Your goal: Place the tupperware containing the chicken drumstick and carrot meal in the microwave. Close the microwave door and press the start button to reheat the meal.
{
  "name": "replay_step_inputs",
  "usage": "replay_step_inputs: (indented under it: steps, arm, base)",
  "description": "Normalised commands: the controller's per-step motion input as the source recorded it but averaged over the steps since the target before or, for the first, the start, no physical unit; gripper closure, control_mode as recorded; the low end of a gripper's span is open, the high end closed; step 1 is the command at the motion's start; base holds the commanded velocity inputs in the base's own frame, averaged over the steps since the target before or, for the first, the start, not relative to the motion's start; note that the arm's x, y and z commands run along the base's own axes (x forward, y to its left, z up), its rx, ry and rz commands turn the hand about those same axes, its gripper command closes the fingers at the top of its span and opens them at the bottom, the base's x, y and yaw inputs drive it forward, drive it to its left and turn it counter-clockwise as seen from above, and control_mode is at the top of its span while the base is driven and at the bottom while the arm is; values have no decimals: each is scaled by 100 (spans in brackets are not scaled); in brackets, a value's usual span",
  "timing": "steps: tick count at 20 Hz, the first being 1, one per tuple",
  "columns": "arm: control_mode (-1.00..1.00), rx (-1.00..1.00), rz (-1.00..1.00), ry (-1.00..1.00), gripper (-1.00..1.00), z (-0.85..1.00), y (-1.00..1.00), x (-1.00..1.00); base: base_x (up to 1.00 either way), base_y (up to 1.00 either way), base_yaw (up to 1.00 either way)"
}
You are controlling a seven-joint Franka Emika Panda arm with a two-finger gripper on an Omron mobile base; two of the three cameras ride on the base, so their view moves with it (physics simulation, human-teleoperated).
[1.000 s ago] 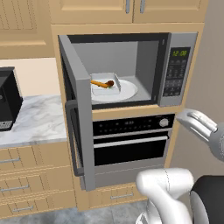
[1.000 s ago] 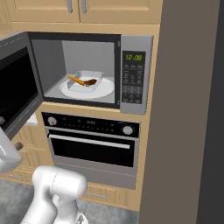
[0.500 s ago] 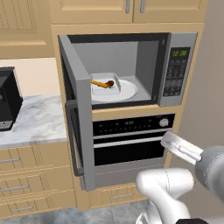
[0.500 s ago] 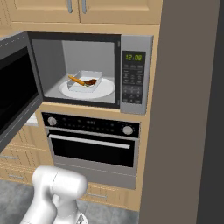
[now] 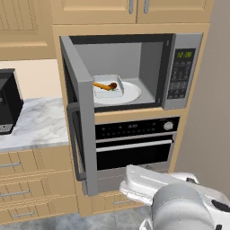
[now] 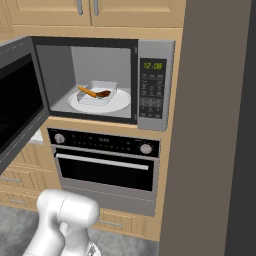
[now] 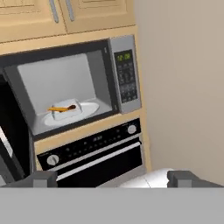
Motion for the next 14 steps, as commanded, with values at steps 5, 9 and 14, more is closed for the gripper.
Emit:
replay_step_inputs:
  steps: [5, 9, 14]
  arm:
    - [-100, -28, 0, -8, -100, -36, 75, -51]
    - [-100, -22, -5, -14, -100, -2, 76, 0]
    - [-100, -19, -11, -15, -100, -9, 76, 13]
  base:
    - [0, 0, 0]
    - [0, 0, 0]
    - [0, 0, 0]
